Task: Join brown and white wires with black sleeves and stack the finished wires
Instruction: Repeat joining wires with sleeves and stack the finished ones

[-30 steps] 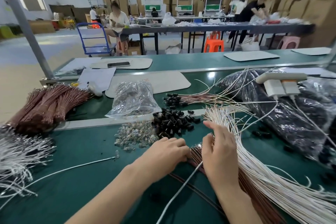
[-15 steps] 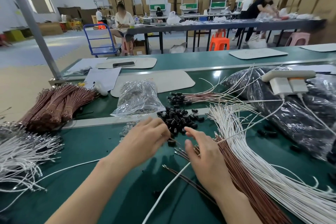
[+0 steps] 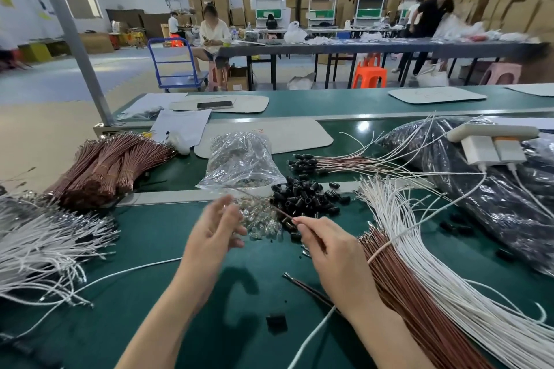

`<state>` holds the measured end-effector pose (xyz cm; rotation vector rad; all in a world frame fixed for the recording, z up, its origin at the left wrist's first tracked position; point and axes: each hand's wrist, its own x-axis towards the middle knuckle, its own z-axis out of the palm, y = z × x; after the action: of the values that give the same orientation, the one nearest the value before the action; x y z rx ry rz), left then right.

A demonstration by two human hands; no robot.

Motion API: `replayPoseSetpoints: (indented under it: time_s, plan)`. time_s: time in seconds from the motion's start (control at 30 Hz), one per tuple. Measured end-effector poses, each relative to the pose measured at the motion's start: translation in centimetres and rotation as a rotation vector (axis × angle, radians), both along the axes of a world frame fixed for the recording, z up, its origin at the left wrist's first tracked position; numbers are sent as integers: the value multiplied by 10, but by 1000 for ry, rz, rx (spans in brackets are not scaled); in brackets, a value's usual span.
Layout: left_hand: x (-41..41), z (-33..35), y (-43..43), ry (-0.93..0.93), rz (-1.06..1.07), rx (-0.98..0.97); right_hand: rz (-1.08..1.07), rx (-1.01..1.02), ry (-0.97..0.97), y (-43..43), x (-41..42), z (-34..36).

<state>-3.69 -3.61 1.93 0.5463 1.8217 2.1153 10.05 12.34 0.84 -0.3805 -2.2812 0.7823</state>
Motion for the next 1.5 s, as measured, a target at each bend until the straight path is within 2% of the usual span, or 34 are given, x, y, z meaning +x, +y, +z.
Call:
replayPoseSetpoints:
  time_s: [0.03,0.1,0.2,0.27,0.33,0.43,0.5,0.67,0.83,0.9,1.5]
  plan:
    - [4,-5,3,-67,-91,79,10,59,-26,-4,-3,2]
    - [9,-11,7,-75,-141,124,31,178,-87,-10,-10,3]
    - [8,-13,4,-104,-10,163,45,152,-97,-8,-14,-1]
    - [1,-14,-2,-172,108,230,-26,124,-102,0,-15,-5]
    - [-4,-16,-9,-232,186,293,-112,168,-199,8,-16,-9]
    - [-6,-19,-10,-293,246,300,-126,208,-383,10,-18,-17]
    - [-5,-19,-7,-294,252,286,-118,222,-411,11,-17,-20]
    - [-3,-17,-1,-251,208,265,-113,236,-374,12,-16,-20]
    - [2,-17,4,-231,181,255,-55,-156,-130,14,-14,-16]
    - [4,-18,5,-218,173,256,-66,-212,-73,16,-13,-15]
    - [9,-17,4,-209,131,289,-11,-214,-47,12,-9,-13]
